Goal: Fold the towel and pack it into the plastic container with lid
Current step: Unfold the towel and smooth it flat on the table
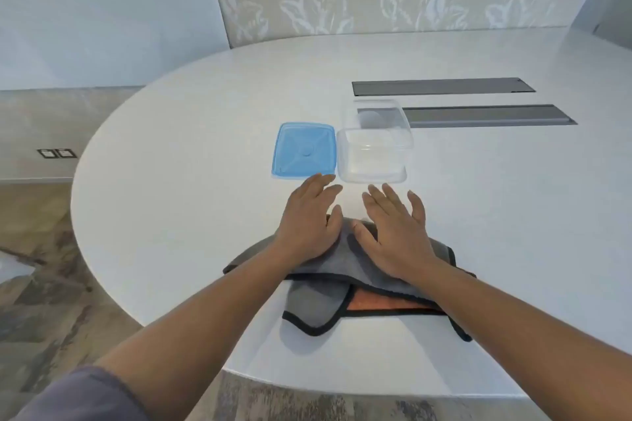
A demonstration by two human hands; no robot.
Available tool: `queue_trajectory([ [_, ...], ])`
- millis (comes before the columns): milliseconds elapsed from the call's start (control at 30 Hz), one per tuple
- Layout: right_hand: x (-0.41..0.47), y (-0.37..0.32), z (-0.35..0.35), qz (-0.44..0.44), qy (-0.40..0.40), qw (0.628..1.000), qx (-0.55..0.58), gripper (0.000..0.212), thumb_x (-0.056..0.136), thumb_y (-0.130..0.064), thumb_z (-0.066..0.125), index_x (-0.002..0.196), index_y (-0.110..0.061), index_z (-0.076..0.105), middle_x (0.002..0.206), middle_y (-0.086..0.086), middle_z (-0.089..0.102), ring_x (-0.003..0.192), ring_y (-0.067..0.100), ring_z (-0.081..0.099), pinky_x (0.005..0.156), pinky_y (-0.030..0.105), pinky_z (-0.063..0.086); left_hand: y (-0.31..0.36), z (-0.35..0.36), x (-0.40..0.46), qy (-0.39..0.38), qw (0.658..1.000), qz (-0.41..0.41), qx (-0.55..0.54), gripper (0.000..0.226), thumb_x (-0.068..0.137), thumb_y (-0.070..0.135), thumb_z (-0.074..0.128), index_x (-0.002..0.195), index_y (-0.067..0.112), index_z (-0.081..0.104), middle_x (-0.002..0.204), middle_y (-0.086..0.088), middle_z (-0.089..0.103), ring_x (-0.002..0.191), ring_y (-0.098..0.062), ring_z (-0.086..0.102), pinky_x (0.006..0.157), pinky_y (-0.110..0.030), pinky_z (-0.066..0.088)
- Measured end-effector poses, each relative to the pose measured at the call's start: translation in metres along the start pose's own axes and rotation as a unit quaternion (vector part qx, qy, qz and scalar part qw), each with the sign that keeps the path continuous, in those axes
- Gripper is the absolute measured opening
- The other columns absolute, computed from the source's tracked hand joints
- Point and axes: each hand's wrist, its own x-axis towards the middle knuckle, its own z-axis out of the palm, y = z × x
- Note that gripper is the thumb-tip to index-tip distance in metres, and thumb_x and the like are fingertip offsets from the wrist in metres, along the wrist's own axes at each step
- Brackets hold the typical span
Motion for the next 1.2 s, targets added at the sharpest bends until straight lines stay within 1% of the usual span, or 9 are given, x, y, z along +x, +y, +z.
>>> queue_trajectory([
  [200,-0.012,0.001,0.005,-0.011,-0.004,1.0,0.017,0.058,0.101,-0.058,0.032,0.145,-0.026,0.052,0.15,-0.008,0.054,0.142,0.015,0.043,0.12,0.055,0.008,-0.008,0.003,-0.017,-0.048,0.999,-0.005,-0.007,0.035,0.1,0.028,0.055,0.13,0.016,0.068,0.139,0.0,0.063,0.133,-0.019,0.051,0.113,-0.031,0.033],
  [333,-0.015,0.006,0.008,-0.046,-0.048,0.996,0.059,0.057,0.099,-0.055,0.038,0.144,-0.024,0.054,0.14,-0.004,0.063,0.125,0.019,0.057,0.106,0.045,0.04,-0.014,0.006,-0.027,-0.071,0.997,-0.006,-0.02,0.034,0.103,0.031,0.05,0.129,0.016,0.067,0.132,0.001,0.066,0.124,-0.018,0.056,0.107,-0.032,0.037],
  [400,-0.017,0.008,0.011,-0.054,-0.054,0.994,0.079,0.055,0.099,-0.054,0.043,0.142,-0.022,0.056,0.134,-0.003,0.067,0.12,0.021,0.06,0.099,0.04,0.046,-0.014,0.006,-0.031,-0.072,0.997,-0.006,-0.026,0.035,0.103,0.032,0.048,0.128,0.016,0.067,0.128,0.001,0.068,0.121,-0.018,0.057,0.105,-0.033,0.039],
  [567,-0.019,0.011,0.016,-0.044,-0.029,0.992,0.115,0.051,0.098,-0.051,0.052,0.138,-0.021,0.058,0.138,-0.003,0.063,0.123,0.02,0.058,0.101,0.042,0.047,-0.015,0.007,-0.032,-0.068,0.997,-0.012,-0.032,0.036,0.102,0.033,0.047,0.128,0.018,0.067,0.127,0.003,0.068,0.12,-0.016,0.056,0.103,-0.033,0.039],
  [767,-0.03,0.013,0.02,-0.088,0.11,0.982,0.127,0.027,0.092,-0.047,0.063,0.101,-0.023,0.072,0.11,-0.009,0.067,0.1,0.016,0.059,0.086,0.04,0.047,-0.014,0.007,-0.033,-0.062,0.997,-0.018,-0.032,0.034,0.102,0.034,0.048,0.125,0.018,0.067,0.123,0.004,0.069,0.117,-0.017,0.058,0.101,-0.036,0.044],
  [900,-0.03,0.014,0.015,-0.096,0.03,0.983,0.157,0.054,0.085,-0.069,0.06,0.115,-0.026,0.072,0.113,-0.012,0.068,0.102,0.013,0.058,0.089,0.041,0.049,-0.015,0.007,-0.033,-0.064,0.997,-0.029,-0.036,0.028,0.102,0.035,0.049,0.115,0.019,0.068,0.113,0.005,0.071,0.107,-0.018,0.059,0.093,-0.032,0.043],
  [1033,-0.03,0.018,0.005,-0.112,-0.067,0.983,0.132,0.091,0.069,-0.091,0.056,0.141,-0.035,0.054,0.132,-0.015,0.055,0.119,0.011,0.048,0.102,0.037,0.041,-0.015,0.007,-0.032,-0.059,0.996,-0.04,-0.047,0.023,0.103,0.033,0.052,0.111,0.02,0.069,0.109,0.004,0.072,0.103,-0.021,0.059,0.089,-0.033,0.042],
  [1100,-0.031,0.019,0.005,-0.13,-0.089,0.983,0.096,0.095,0.068,-0.09,0.057,0.148,-0.039,0.047,0.137,-0.015,0.049,0.124,0.012,0.043,0.105,0.038,0.038,-0.014,0.007,-0.032,-0.061,0.995,-0.054,-0.061,0.022,0.103,0.033,0.054,0.111,0.021,0.07,0.11,0.005,0.072,0.103,-0.02,0.058,0.088,-0.031,0.041],
  [1200,-0.033,0.019,0.01,-0.125,-0.07,0.984,0.108,0.076,0.074,-0.079,0.059,0.141,-0.042,0.057,0.13,-0.015,0.051,0.119,0.012,0.046,0.101,0.041,0.042,-0.014,0.005,-0.031,-0.069,0.991,-0.079,-0.08,0.023,0.102,0.036,0.056,0.118,0.024,0.069,0.116,0.007,0.071,0.11,-0.02,0.058,0.092,-0.031,0.042],
])
